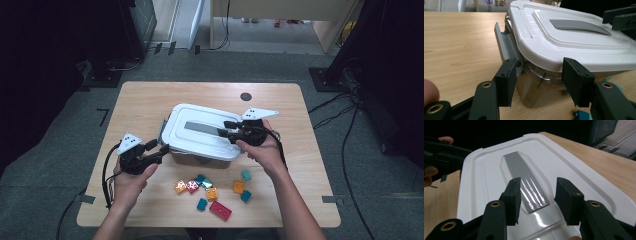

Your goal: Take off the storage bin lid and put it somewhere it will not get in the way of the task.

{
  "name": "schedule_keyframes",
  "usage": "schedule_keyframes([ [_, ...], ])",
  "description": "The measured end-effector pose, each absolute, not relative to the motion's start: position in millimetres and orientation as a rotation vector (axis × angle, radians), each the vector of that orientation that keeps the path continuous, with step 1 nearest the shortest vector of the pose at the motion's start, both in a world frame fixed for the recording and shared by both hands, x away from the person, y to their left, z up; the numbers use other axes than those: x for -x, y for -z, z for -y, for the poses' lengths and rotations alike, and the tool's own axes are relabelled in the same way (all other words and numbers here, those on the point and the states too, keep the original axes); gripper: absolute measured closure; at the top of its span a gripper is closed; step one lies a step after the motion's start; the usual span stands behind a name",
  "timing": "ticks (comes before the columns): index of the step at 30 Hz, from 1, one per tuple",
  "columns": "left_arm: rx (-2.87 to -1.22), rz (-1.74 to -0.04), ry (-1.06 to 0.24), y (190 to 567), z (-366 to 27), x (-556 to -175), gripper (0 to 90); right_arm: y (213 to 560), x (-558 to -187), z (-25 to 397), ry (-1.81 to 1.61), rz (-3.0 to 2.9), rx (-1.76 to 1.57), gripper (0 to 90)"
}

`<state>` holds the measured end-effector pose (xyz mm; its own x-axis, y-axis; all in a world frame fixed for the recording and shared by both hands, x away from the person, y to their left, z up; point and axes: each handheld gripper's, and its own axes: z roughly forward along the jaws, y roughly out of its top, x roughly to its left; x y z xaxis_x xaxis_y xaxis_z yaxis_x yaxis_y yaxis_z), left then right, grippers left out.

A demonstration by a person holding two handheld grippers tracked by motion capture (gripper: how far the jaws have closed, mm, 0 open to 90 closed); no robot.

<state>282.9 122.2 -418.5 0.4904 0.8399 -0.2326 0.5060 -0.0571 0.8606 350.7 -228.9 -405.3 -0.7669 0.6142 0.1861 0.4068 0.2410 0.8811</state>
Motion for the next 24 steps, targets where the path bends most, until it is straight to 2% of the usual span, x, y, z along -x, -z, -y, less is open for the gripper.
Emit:
schedule_keyframes([
  [13,-1.694,-1.181,-0.426,420,-123,-284,45.6,400,-361,200,-1.366,-2.425,-0.846,54.1],
  [19,-1.691,-1.181,-0.425,419,-124,-282,45.5,401,-369,208,-1.457,-2.454,-0.853,64.4],
  [24,-1.684,-1.185,-0.423,420,-126,-281,45.7,402,-365,207,-1.441,-2.447,-0.783,66.1],
])
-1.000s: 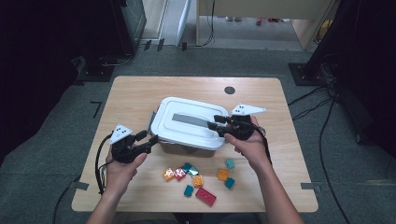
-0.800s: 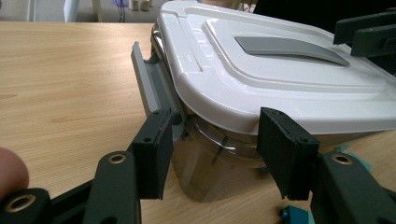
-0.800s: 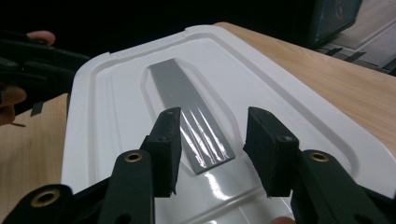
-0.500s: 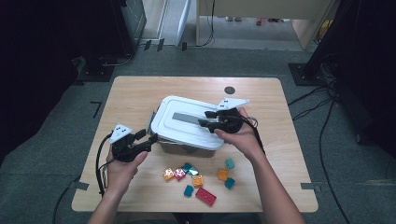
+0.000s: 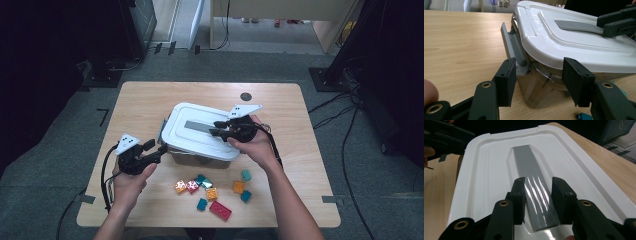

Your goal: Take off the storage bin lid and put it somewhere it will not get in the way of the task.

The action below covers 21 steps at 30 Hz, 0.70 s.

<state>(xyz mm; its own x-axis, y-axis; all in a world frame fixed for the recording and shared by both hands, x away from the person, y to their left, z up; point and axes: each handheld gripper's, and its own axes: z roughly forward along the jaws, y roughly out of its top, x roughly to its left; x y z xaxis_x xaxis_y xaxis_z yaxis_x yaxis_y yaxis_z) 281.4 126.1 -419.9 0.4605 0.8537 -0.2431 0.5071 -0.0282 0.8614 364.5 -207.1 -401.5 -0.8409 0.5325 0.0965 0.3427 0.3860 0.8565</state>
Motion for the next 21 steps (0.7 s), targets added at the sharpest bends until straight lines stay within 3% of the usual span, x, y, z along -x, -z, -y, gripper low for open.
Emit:
schedule_keyframes([
  [18,-1.688,-1.179,-0.409,420,-129,-280,45.6,397,-357,214,-1.483,-2.432,-0.793,68.5],
  [19,-1.687,-1.180,-0.409,420,-129,-280,45.6,396,-356,214,-1.477,-2.420,-0.796,90.0],
  [21,-1.686,-1.181,-0.410,420,-130,-281,45.5,393,-356,221,-1.510,-2.368,-0.888,89.9],
])
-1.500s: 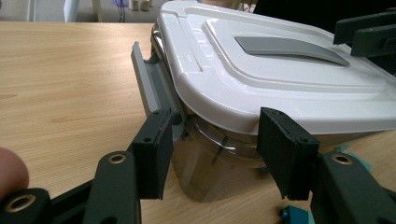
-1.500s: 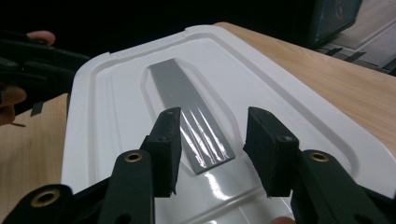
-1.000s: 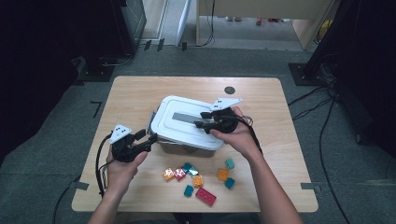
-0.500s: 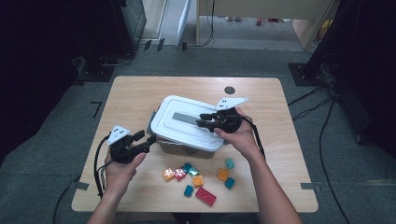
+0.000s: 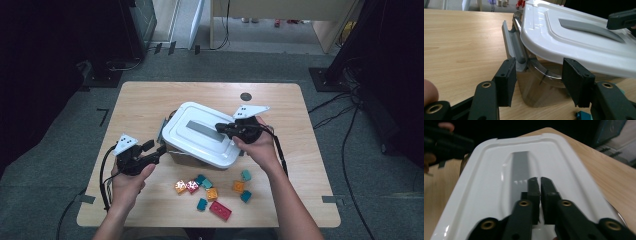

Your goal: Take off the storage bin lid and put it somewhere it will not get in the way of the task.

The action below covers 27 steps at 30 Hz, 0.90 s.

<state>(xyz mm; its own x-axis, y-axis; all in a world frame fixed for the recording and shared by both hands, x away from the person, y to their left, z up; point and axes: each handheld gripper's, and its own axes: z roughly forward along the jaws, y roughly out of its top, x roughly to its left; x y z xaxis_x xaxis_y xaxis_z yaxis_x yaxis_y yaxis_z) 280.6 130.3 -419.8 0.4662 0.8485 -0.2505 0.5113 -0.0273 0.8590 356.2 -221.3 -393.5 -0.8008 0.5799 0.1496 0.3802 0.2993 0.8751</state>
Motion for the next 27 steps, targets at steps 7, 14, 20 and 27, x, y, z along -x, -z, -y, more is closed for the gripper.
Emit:
schedule_keyframes([
  [7,-1.686,-1.179,-0.408,420,-128,-281,45.4,389,-349,208,-1.465,-2.434,-0.791,67.3],
  [14,-1.691,-1.170,-0.405,420,-127,-280,45.2,384,-356,183,-1.390,-2.454,-0.791,63.0],
  [20,-1.685,-1.178,-0.406,421,-132,-279,45.2,389,-358,170,-1.296,-2.507,-0.769,59.9],
  [27,-1.680,-1.175,-0.411,419,-133,-276,45.0,388,-355,170,-1.261,-2.506,-0.745,68.1],
])
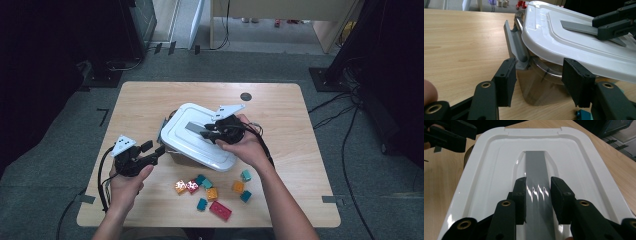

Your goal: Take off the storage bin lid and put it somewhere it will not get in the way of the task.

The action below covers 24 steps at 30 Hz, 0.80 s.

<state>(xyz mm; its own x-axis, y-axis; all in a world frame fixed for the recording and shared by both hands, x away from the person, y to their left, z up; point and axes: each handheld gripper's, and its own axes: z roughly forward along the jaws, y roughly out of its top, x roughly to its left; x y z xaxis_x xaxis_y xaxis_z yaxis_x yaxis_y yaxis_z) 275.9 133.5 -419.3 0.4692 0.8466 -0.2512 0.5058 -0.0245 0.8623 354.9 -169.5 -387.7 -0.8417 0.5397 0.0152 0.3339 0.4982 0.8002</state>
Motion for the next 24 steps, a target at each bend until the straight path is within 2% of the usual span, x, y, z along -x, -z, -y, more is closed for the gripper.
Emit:
schedule_keyframes([
  [17,-1.657,-1.171,-0.411,419,-146,-271,43.4,377,-349,179,-1.333,-2.431,-0.764,68.3],
  [20,-1.662,-1.161,-0.403,418,-148,-269,38.5,373,-348,182,-1.345,-2.409,-0.775,68.3],
  [24,-1.670,-1.158,-0.423,417,-150,-267,27.2,368,-346,189,-1.354,-2.378,-0.798,68.3],
])
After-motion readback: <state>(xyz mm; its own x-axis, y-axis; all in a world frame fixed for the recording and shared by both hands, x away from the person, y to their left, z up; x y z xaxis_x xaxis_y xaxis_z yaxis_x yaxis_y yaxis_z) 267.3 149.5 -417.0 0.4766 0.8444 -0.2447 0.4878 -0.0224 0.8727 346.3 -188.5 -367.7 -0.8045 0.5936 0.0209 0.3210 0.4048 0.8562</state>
